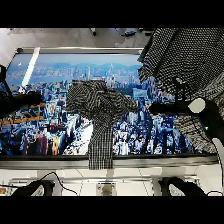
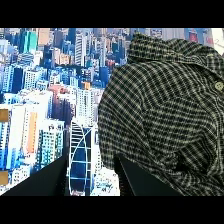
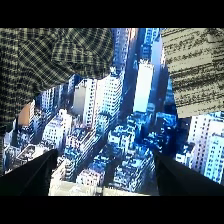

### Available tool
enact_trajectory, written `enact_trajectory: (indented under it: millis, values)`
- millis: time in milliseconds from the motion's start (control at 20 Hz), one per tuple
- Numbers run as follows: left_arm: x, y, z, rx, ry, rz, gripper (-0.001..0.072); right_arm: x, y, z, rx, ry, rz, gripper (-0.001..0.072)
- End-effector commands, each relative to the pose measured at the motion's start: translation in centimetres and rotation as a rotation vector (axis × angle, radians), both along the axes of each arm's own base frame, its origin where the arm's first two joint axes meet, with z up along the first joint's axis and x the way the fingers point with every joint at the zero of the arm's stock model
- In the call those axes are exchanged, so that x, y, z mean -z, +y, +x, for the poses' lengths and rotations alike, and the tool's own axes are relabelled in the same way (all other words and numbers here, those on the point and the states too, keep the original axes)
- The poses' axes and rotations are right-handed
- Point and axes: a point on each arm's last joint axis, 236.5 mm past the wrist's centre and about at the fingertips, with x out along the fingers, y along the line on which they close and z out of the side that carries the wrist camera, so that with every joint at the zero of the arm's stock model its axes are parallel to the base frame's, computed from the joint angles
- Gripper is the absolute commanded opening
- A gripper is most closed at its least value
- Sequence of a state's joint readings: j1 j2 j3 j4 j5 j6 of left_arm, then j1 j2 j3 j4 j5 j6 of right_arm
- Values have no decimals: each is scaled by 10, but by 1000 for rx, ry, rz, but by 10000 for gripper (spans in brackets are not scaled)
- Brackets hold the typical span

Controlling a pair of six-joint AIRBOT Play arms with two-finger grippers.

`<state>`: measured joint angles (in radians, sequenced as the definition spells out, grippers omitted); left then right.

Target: Fold the clothes and pants, and hang the long-sleeved shirts on hangers.

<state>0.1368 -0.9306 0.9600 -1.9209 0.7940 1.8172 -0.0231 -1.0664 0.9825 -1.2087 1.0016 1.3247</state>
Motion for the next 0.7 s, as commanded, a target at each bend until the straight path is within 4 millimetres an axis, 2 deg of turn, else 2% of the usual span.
enact_trajectory:
  millis: [0, 150, 300, 400, 500, 650]
  values:
    - [1, -1, -1, 1, 4, -4, 344, 0, 0, 0, 0, 0, 1, 696]
    - [3, -3, -3, 8, 20, -12, 344, 0, 0, 0, 0, 0, 1, 696]
    - [7, -21, -10, 55, 54, -76, 344, 0, 0, 0, 0, 0, 1, 696]
    - [14, -47, -15, 165, 85, -101, 344, 0, 0, 0, 0, 0, 1, 696]
    - [22, -81, -16, 270, 103, -142, 344, 0, 0, 0, 0, 0, 1, 696]
    - [52, -134, -12, 399, 152, -149, 344, 0, 0, 0, 0, 0, 1, 696]
